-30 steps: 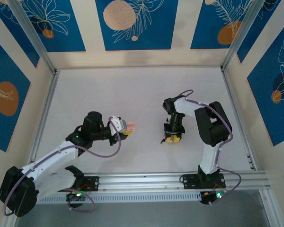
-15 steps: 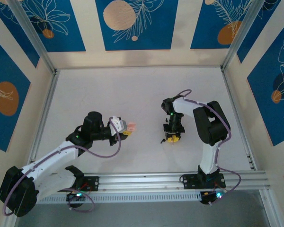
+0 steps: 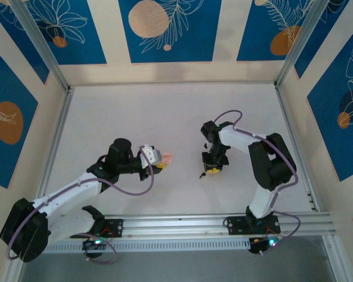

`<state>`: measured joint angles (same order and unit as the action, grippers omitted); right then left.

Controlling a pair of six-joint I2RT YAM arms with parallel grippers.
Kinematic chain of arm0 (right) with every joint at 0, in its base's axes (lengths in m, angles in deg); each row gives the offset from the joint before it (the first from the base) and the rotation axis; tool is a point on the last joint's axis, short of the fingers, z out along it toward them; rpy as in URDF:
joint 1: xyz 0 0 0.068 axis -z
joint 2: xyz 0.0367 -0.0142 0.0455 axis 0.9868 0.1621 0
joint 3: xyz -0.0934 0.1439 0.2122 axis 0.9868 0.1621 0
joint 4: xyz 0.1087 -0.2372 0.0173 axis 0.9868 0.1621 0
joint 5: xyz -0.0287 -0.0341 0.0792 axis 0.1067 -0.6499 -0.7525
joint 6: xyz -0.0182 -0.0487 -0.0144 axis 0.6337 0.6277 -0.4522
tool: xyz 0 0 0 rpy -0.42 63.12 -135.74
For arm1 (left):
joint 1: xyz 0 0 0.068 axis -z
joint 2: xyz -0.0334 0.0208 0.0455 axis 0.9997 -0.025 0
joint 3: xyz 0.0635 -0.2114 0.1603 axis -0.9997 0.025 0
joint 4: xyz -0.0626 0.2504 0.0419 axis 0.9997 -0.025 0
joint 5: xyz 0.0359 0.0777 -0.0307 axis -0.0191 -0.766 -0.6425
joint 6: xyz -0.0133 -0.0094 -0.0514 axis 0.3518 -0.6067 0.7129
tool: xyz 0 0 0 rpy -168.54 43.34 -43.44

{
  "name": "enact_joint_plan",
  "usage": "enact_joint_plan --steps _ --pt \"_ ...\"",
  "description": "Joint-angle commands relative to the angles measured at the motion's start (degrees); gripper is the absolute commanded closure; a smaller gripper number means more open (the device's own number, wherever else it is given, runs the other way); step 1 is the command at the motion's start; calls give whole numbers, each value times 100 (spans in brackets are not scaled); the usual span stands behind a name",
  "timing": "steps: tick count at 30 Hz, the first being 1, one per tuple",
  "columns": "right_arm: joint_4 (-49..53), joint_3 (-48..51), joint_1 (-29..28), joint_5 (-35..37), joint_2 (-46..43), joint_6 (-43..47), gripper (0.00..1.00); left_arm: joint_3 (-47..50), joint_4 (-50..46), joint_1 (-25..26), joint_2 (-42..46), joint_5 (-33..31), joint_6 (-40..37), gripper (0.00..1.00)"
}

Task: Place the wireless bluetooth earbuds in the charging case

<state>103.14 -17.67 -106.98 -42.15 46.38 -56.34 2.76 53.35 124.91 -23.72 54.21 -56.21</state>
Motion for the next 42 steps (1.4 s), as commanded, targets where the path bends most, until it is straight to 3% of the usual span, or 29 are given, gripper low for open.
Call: enact_joint_plan --steps 1,20,30,42 --pt "-655 304 -64 -32 -547 -325 80 159 780 165 -216 -40 121 89" --pt "-3256 1774 -439 -460 -3147 -825 81 580 3640 695 -1756 -837 438 90" --pt "-4318 2203 -751 -551 -4026 -1000 80 589 4206 792 -1984 -1136 500 90" --pt "-4874 2165 -1161 -566 -4176 -755 81 556 4564 849 -2163 -1231 655 90"
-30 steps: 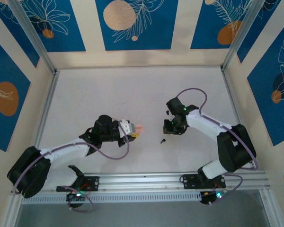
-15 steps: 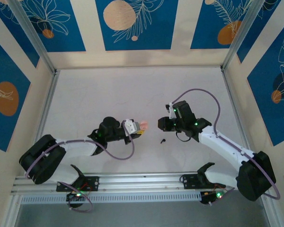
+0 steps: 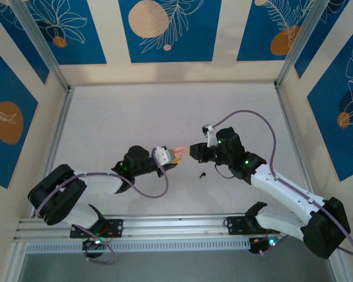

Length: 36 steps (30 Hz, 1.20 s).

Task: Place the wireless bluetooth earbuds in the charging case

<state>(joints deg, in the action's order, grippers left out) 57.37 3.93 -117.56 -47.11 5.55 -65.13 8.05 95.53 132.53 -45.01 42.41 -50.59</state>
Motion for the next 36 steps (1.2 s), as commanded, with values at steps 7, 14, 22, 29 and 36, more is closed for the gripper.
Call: enact_joint_plan --steps 7,14,22,29,36 --pt "-392 23 -275 19 -82 214 80 25 401 86 -5 -93 137 90" --pt "-573 94 -360 87 -60 150 80 25 534 94 -49 -130 195 91" --pt "-592 88 -425 306 3 199 80 27 608 92 -26 -121 289 91" --pt "-631 82 -494 473 101 236 80 17 635 94 0 -159 338 91" --pt "-591 91 -596 564 107 299 80 21 728 94 21 -208 413 90"
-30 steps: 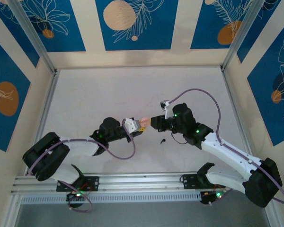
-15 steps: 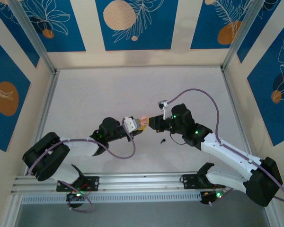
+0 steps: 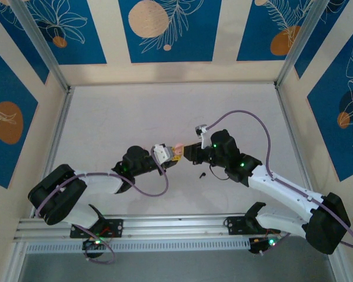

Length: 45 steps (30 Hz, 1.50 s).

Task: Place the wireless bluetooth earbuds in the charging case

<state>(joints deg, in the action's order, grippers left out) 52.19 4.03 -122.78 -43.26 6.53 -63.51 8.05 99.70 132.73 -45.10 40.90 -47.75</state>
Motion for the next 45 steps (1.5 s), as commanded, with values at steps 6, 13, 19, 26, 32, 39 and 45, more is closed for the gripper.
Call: enact_joint_plan --steps 6,13,19,26,32,39,45 --pt "-38 72 -152 238 33 206 80 8 398 74 88 -98 195 90" --pt "-20 43 -290 324 94 328 80 1 370 71 205 -131 195 90" --pt "-44 -50 -332 62 178 410 74 -1 316 74 232 -136 165 91" --pt "24 -184 -314 -25 135 372 61 3 208 74 265 -145 78 91" --pt "118 -309 -209 -239 69 299 49 4 131 72 295 -164 4 91" --pt "224 -387 -46 -505 -64 216 44 1 122 69 307 -156 -25 91" --pt "351 -444 150 -795 -290 124 43 -1 89 72 328 -145 -50 90"
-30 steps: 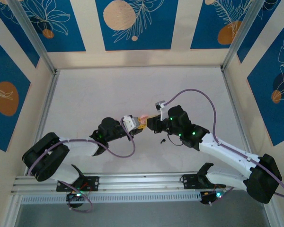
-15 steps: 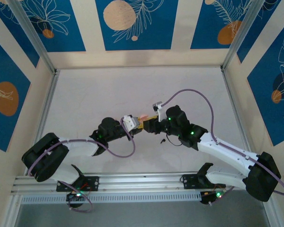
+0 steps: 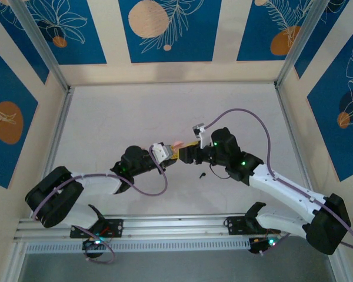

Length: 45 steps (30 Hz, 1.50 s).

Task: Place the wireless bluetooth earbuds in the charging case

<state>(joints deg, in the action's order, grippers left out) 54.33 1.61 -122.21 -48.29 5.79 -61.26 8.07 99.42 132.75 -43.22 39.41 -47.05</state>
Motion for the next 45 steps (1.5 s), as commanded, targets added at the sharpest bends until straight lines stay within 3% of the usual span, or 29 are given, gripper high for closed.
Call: enact_joint_plan --steps 1,8,13,17,24,45 --pt "175 -208 139 -355 -267 -144 43 -3 106 73 139 4 -120 90" --pt "1277 -544 350 -463 -306 -561 49 -12 -13 67 200 -55 -220 90" --pt "2128 -921 212 -100 -74 -804 49 -30 -165 71 239 -83 -298 91" --pt "2123 -1030 195 -164 94 -965 50 -28 -258 72 304 -127 -326 91" --pt "1893 -1123 172 -451 346 -1056 63 -21 -386 68 386 -178 -377 91" --pt "1414 -1289 58 -679 902 -1113 73 -10 -403 72 375 -181 -401 92"
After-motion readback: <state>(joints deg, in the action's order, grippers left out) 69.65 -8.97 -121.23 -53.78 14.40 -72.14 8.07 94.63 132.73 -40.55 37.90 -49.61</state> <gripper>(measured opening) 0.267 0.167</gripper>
